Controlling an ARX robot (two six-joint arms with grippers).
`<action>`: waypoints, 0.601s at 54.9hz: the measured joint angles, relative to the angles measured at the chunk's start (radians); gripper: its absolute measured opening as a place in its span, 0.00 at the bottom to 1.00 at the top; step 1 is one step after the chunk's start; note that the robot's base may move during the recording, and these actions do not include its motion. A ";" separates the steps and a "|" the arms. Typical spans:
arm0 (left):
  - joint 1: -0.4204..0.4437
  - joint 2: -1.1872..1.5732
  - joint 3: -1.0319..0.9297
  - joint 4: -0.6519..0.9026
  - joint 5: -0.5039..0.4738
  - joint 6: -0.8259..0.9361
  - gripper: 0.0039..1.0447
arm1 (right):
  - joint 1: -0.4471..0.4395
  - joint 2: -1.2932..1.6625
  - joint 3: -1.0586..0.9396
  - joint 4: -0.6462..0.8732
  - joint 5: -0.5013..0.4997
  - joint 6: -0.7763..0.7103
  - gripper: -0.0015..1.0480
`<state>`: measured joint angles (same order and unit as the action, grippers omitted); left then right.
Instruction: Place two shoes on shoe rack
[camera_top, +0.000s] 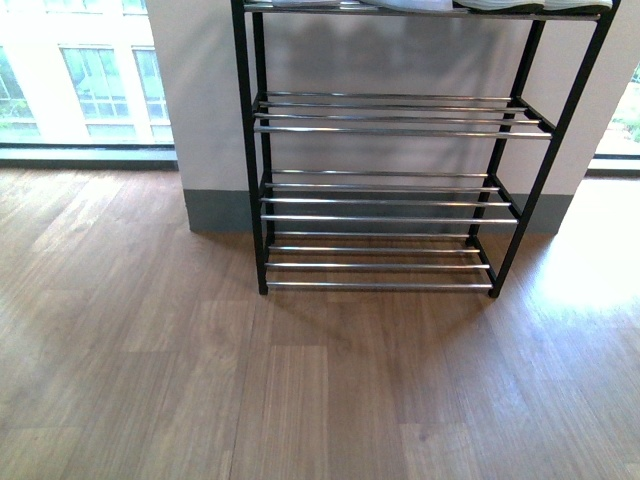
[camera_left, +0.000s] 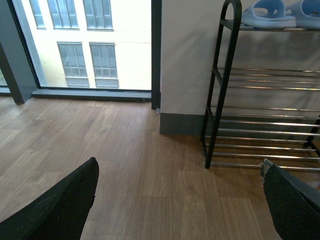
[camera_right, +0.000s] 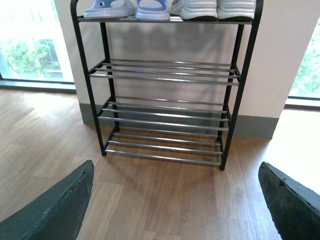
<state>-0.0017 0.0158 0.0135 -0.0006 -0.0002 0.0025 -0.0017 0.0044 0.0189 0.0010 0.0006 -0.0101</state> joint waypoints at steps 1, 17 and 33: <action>0.000 0.000 0.000 0.000 0.000 0.000 0.91 | 0.000 0.000 0.000 0.000 0.000 0.000 0.91; 0.000 0.000 0.000 0.000 0.001 0.000 0.91 | 0.000 0.000 0.000 0.000 0.000 0.000 0.91; 0.000 0.000 0.000 0.000 0.000 0.000 0.91 | 0.000 0.001 0.000 0.000 0.000 0.000 0.91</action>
<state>-0.0017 0.0158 0.0135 -0.0002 -0.0002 0.0025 -0.0017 0.0051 0.0189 0.0010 0.0002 -0.0101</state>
